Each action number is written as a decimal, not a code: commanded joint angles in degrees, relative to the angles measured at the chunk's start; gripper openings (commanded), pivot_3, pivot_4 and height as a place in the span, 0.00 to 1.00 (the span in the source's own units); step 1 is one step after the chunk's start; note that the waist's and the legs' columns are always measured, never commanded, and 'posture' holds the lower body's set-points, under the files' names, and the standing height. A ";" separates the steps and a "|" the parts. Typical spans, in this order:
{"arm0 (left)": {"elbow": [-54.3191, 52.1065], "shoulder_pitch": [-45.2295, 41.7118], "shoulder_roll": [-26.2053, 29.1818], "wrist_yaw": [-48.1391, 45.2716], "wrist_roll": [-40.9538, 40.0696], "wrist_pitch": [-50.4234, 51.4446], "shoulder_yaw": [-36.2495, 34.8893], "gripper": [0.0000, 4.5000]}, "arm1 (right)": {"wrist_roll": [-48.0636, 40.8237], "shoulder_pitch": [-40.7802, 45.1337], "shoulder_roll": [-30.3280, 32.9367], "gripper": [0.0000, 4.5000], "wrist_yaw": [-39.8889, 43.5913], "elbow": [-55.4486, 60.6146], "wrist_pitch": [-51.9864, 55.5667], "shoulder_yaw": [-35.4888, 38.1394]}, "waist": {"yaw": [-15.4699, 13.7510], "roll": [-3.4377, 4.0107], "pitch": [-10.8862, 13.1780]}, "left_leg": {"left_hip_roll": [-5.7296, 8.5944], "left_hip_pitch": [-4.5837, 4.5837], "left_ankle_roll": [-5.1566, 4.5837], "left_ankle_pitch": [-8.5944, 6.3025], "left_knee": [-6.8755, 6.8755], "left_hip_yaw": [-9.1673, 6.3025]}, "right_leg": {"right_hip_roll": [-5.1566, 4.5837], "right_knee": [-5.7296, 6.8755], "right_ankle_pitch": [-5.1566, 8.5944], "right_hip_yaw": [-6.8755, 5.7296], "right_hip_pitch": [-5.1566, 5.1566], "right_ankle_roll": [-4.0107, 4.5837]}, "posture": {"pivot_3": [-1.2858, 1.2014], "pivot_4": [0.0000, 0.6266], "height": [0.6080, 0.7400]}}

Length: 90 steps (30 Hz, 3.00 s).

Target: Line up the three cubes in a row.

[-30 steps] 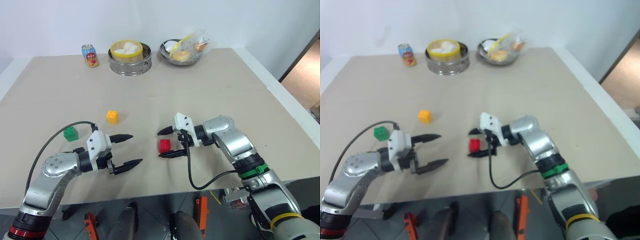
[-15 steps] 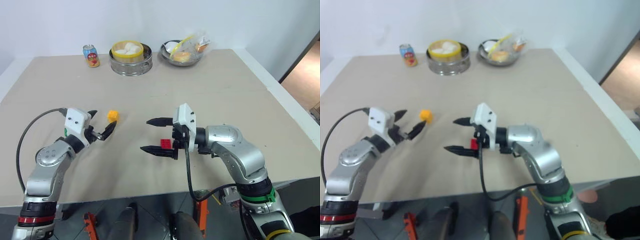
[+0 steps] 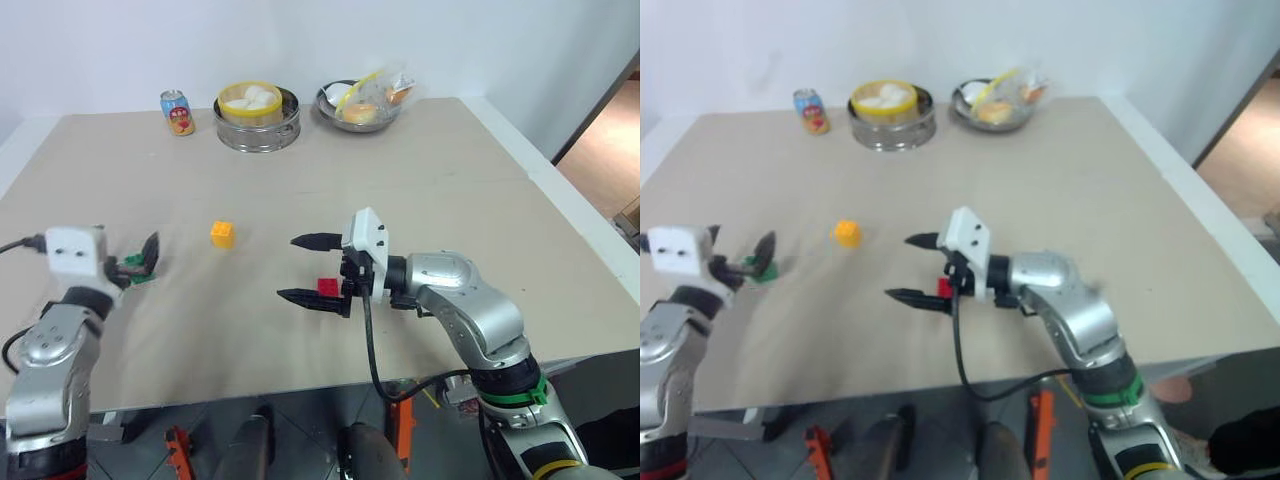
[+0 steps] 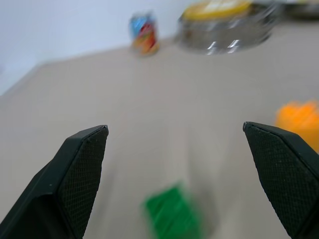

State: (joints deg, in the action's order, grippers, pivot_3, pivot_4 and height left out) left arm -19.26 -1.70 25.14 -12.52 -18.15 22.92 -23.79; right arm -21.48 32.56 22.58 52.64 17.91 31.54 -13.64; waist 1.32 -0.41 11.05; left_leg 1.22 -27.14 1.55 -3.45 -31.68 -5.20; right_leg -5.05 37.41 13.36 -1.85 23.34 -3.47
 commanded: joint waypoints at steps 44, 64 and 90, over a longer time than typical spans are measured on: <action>12.10 -5.06 -2.31 -1.89 4.00 -5.65 4.67 0.29 | 6.17 2.29 -0.01 1.00 2.24 -7.11 -12.78 -1.27 | -0.10 -0.19 -0.08 | -0.96 -0.05 0.08 -0.05 -0.07 1.27 | 0.10 -0.29 -0.23 -0.31 0.00 0.23 | 0.52 0.24 1.00; 30.11 -25.90 11.35 -63.65 0.82 -23.88 32.01 0.29 | -4.48 -5.22 12.50 1.00 4.62 9.08 2.25 2.87 | -0.11 -0.17 -0.06 | -1.40 -0.21 0.08 -0.07 0.00 2.18 | -0.55 -0.47 -0.19 -0.71 0.12 0.21 | 0.52 0.24 1.00; 48.77 -35.78 5.41 -69.24 5.41 -32.50 33.18 0.29 | -5.22 -8.16 14.23 1.00 -0.51 13.65 4.15 3.77 | -0.17 -0.22 -0.03 | -2.12 -0.22 0.17 -0.47 -0.73 2.57 | 0.02 -0.39 -0.34 -1.03 -0.03 0.39 | 0.52 0.24 1.00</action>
State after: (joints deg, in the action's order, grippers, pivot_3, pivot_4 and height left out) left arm 29.17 -36.22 30.38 -82.26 -12.80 -8.72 10.82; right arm -26.03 23.63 36.51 52.12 30.20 36.42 -11.28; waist 1.15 -0.64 11.02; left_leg -0.90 -27.36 1.72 -3.92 -32.42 -2.63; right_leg -5.02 37.02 13.02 -2.88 23.31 -3.08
